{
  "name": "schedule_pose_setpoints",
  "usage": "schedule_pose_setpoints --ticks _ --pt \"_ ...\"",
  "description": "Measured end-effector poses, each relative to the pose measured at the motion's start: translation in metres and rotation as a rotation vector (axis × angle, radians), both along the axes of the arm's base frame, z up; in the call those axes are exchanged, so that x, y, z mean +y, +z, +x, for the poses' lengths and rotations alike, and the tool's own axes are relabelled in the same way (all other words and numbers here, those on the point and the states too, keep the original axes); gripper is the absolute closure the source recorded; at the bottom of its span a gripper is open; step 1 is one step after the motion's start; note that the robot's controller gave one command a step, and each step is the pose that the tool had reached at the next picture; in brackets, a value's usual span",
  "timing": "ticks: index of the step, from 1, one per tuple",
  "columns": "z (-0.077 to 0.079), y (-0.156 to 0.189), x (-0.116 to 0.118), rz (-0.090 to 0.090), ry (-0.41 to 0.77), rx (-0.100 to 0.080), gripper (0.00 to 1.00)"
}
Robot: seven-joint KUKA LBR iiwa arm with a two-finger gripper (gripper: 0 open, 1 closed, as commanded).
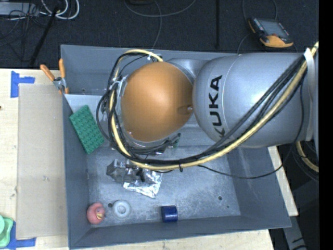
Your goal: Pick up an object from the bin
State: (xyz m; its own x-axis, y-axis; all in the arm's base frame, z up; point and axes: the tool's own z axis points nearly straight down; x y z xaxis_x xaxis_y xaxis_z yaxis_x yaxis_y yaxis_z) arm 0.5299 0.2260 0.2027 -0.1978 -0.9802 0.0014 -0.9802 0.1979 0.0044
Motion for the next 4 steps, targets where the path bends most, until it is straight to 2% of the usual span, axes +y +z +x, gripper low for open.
schedule_pose_setpoints --ticks 1,2,3,4 --pt "-0.012 -0.029 -0.023 -0.001 -0.052 0.000 1.00" --pt "-0.004 -0.063 -0.009 -0.002 -0.456 -0.001 1.00" --pt "-0.004 -0.062 -0.009 -0.001 -0.456 -0.002 0.00" --pt "-0.054 -0.131 -0.012 0.005 -0.044 -0.015 0.00"
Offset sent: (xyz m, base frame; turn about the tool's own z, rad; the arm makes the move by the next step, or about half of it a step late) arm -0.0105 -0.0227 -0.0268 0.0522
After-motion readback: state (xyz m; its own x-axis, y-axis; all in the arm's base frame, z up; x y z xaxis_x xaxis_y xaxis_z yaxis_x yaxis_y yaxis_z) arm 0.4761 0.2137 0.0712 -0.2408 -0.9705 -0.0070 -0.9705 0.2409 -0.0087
